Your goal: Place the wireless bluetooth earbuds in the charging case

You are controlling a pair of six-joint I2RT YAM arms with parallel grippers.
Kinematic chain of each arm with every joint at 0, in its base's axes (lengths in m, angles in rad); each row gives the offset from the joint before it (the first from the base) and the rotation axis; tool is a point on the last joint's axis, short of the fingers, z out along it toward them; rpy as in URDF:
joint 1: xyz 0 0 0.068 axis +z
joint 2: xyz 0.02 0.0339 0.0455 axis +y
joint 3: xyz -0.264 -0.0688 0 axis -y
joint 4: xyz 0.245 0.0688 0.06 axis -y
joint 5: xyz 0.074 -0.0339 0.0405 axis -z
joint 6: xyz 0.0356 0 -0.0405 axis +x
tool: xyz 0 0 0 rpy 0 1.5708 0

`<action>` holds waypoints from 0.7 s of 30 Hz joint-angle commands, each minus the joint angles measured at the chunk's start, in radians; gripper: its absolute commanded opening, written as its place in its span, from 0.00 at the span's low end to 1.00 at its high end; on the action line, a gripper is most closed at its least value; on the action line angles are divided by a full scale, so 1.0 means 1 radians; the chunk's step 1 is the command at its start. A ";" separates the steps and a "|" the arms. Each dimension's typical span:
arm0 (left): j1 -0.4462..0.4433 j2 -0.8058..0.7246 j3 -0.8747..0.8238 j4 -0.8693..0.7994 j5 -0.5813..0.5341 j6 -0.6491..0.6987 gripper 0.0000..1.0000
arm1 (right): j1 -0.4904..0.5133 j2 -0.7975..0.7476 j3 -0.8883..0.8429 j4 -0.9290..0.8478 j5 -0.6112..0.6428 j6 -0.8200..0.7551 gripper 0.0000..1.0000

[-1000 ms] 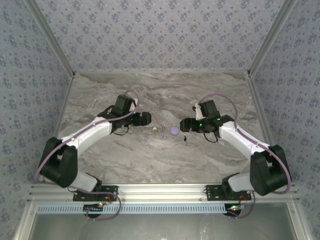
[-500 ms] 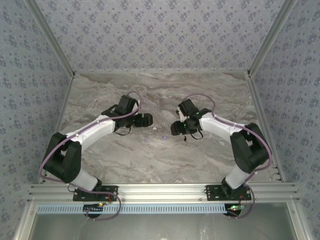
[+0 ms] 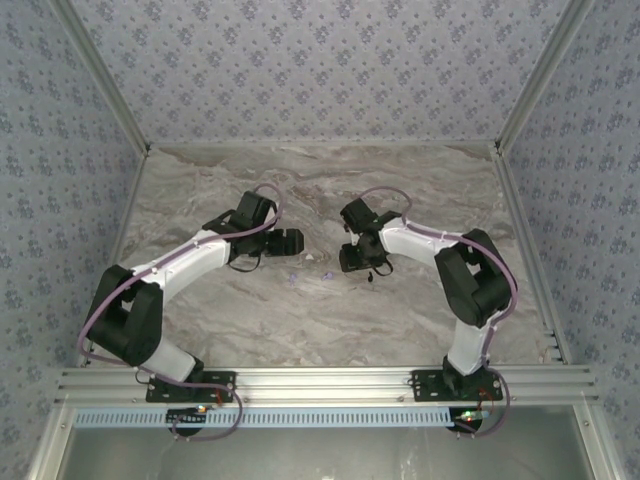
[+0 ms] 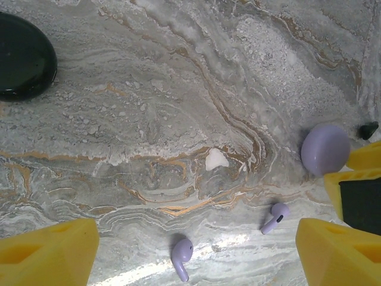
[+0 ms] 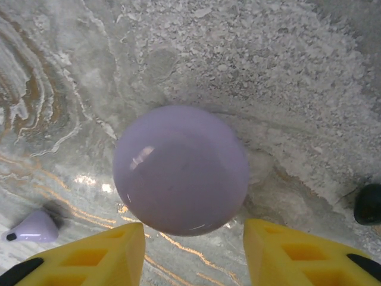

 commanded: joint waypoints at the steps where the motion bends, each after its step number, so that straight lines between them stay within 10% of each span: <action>1: -0.002 -0.026 0.028 -0.030 -0.011 -0.004 0.86 | 0.009 0.033 0.060 -0.023 0.019 0.034 0.48; 21: -0.003 0.008 0.033 0.002 0.040 -0.026 0.86 | -0.001 0.165 0.256 0.024 -0.071 0.086 0.42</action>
